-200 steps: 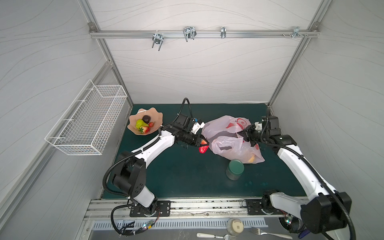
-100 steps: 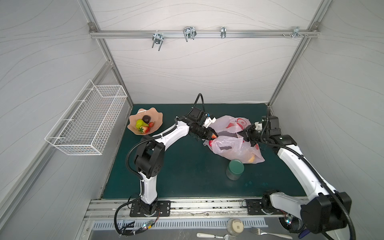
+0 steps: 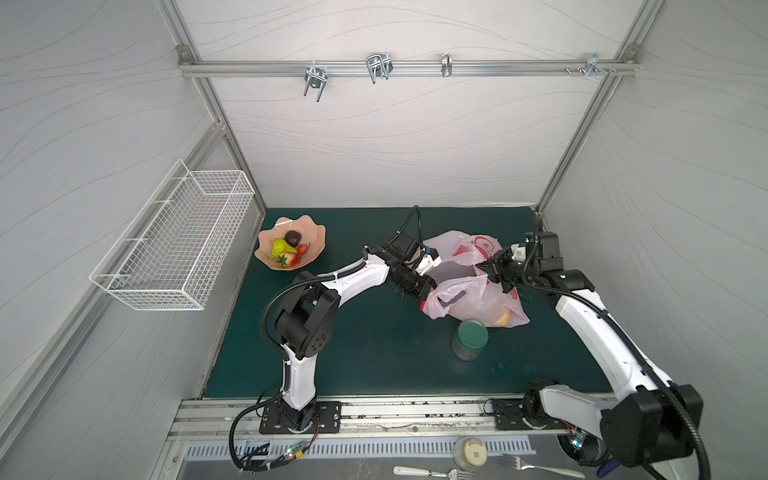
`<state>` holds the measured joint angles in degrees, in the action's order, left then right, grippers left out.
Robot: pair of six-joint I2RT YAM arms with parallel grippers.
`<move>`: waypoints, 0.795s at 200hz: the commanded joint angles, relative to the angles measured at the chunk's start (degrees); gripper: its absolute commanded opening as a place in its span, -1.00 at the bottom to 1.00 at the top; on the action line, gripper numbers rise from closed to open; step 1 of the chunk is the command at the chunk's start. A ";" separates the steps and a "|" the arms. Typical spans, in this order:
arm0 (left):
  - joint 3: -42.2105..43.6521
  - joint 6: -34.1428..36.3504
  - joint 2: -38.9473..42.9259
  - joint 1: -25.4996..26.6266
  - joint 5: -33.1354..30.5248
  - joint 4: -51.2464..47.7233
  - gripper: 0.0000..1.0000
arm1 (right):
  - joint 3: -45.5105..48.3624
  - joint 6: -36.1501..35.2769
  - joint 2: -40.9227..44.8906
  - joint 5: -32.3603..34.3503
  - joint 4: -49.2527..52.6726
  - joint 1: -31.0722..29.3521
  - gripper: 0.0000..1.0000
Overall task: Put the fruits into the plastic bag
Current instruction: 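Lower the peach into the bag mouth beside the right gripper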
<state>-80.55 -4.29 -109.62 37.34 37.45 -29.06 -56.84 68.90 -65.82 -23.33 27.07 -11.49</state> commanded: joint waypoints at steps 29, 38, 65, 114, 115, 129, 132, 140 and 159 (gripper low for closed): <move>-2.23 6.09 0.10 2.20 -3.18 -2.03 -0.82 | -0.42 -0.25 1.84 -0.59 0.67 0.35 -1.00; -3.35 6.40 -0.79 2.45 -3.00 -2.78 -0.83 | -0.38 -0.37 2.11 -0.53 0.86 0.32 -1.00; -8.16 8.54 -4.37 3.20 -2.48 -6.57 -0.84 | -0.05 -0.49 2.89 -0.14 1.49 0.33 -1.00; -20.67 11.08 -12.82 3.52 -3.15 -15.99 -0.87 | 0.30 -0.32 4.05 0.30 2.18 0.24 -1.00; -20.99 11.03 -12.95 3.53 -3.21 -16.01 -0.86 | 0.27 -0.29 4.08 0.30 2.19 0.24 -1.00; -24.23 9.90 -14.73 3.46 -3.80 -16.38 -0.87 | 0.33 -0.35 4.07 0.30 2.24 0.20 -1.00; -24.65 9.50 -15.08 3.46 -3.86 -16.42 -0.87 | 0.33 -0.40 4.11 0.30 2.29 0.09 -1.00; -26.77 8.42 -15.89 3.51 -3.81 -15.99 -0.87 | 0.33 -0.37 4.11 0.30 2.34 0.03 -1.00; -29.73 5.07 -17.55 3.50 -2.85 -14.09 -0.87 | 0.33 -0.35 3.97 0.30 2.28 -0.20 -1.00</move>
<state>-104.95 3.36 -125.14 40.58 34.22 -43.59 -56.84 68.88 -62.89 -23.20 28.12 -11.51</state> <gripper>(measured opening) 0.443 0.047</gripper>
